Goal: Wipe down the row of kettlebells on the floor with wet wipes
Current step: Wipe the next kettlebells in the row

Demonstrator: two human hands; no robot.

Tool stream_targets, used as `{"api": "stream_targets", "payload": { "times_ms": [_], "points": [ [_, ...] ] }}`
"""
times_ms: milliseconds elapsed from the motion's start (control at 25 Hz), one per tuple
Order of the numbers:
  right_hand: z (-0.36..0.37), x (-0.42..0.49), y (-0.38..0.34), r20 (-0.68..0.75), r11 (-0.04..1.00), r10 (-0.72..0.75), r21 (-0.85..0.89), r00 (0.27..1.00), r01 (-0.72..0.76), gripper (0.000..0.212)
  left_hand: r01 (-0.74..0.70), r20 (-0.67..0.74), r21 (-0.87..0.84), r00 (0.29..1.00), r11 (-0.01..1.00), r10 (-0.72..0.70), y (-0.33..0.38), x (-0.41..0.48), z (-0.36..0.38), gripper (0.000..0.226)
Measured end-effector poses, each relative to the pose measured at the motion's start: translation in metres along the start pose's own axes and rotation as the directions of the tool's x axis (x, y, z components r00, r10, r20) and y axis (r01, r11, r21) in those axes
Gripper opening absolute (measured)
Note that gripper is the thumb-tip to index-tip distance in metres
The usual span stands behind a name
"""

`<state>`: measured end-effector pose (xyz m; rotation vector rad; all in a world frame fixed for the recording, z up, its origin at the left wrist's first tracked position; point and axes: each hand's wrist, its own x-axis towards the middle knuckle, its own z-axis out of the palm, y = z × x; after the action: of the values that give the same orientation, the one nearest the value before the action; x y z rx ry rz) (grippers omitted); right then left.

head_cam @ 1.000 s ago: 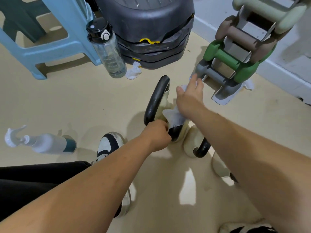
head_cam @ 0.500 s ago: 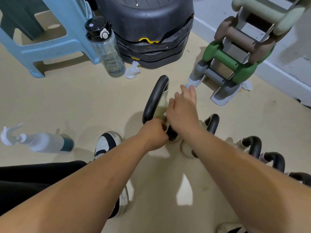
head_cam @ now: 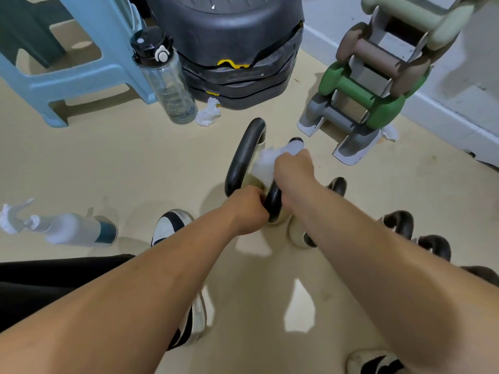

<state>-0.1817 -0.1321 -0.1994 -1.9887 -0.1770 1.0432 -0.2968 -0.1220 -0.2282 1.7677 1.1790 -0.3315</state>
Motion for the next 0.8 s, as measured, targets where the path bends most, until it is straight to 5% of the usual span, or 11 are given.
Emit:
{"api": "stream_targets", "payload": {
  "times_ms": [120, 320, 560, 720, 800],
  "points": [
    [0.002, -0.026, 0.039, 0.057, 0.987, -0.058, -0.148, 0.997, 0.065, 0.056, -0.057, 0.013, 0.037, 0.998, 0.998, 0.057, 0.002, -0.008, -0.002, 0.013],
    [0.010, -0.049, 0.103, 0.124, 0.902, -0.291, -0.296, 0.949, 0.315, 0.071, -0.052, 0.017, 0.119, 0.999, 0.992, 0.050, -0.003, -0.009, -0.002, 0.040],
    [0.014, 0.010, 0.047, 0.063, 0.790, -0.411, -0.472, 0.909, 0.390, 0.076, 0.046, 0.052, -0.025, 0.998, 0.999, -0.044, -0.020, 0.013, -0.006, 0.015],
    [-0.006, 0.070, -0.008, 0.159, 0.842, -0.151, -0.496, 0.976, 0.212, 0.041, 0.023, 0.100, 0.000, 0.995, 1.000, -0.022, -0.014, 0.016, 0.003, 0.018],
    [-0.020, 0.079, -0.012, 0.248, 0.893, -0.085, -0.410, 0.965, 0.184, 0.042, 0.010, 0.047, -0.034, 0.999, 0.999, -0.008, -0.012, 0.019, 0.002, 0.022]
  ]
}}
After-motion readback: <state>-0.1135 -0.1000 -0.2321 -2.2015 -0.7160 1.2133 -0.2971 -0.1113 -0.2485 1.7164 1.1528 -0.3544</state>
